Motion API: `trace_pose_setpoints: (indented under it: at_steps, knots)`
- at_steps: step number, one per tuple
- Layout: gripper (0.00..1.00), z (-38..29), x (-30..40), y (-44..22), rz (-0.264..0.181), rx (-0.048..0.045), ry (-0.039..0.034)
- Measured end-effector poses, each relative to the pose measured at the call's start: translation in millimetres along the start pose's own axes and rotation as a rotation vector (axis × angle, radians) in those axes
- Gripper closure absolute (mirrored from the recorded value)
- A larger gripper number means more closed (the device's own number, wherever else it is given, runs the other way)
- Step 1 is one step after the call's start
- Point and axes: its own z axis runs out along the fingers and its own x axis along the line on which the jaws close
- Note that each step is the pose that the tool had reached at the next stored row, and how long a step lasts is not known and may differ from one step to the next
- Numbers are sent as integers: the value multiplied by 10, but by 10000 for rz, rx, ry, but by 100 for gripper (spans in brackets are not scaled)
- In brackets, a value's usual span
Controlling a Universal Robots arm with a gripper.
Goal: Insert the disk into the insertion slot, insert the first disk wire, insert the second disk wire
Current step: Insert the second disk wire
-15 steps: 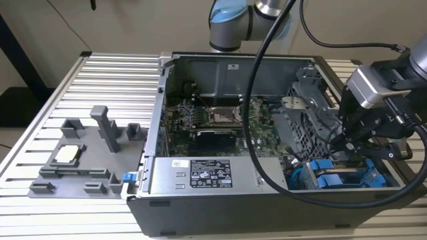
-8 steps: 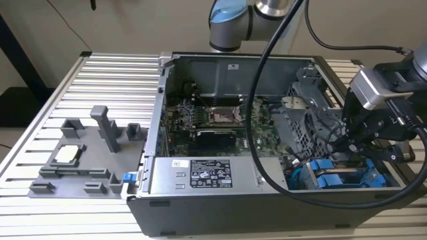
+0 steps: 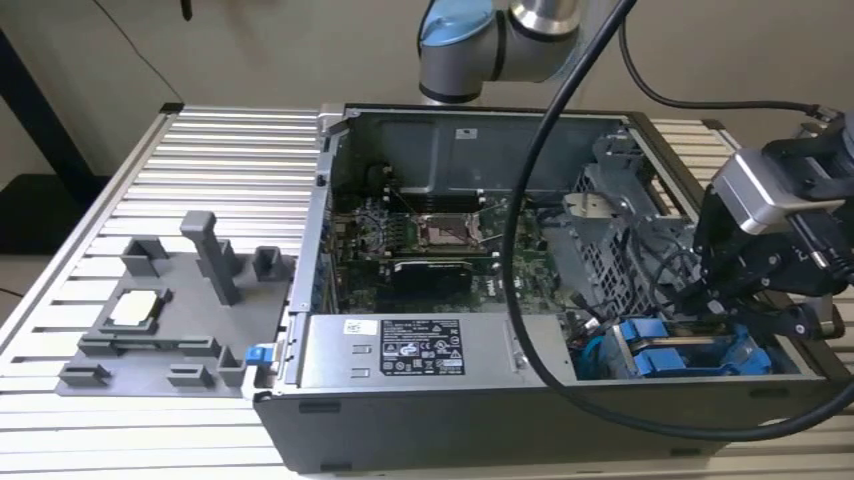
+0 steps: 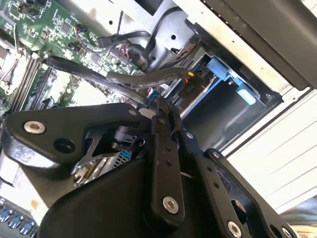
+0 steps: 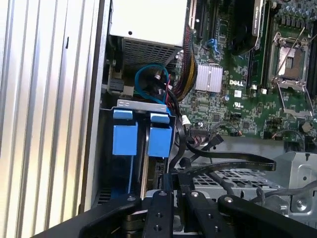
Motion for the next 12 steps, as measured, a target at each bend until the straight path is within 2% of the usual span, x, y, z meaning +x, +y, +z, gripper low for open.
trace_pose_setpoints:
  at_steps: [6,9,12]
  knots:
    - [84,15,71,-24,84,16,-3]
    - [84,37,84,-48,176,34,-8]
    - [84,46,87,-60,354,72,-57]
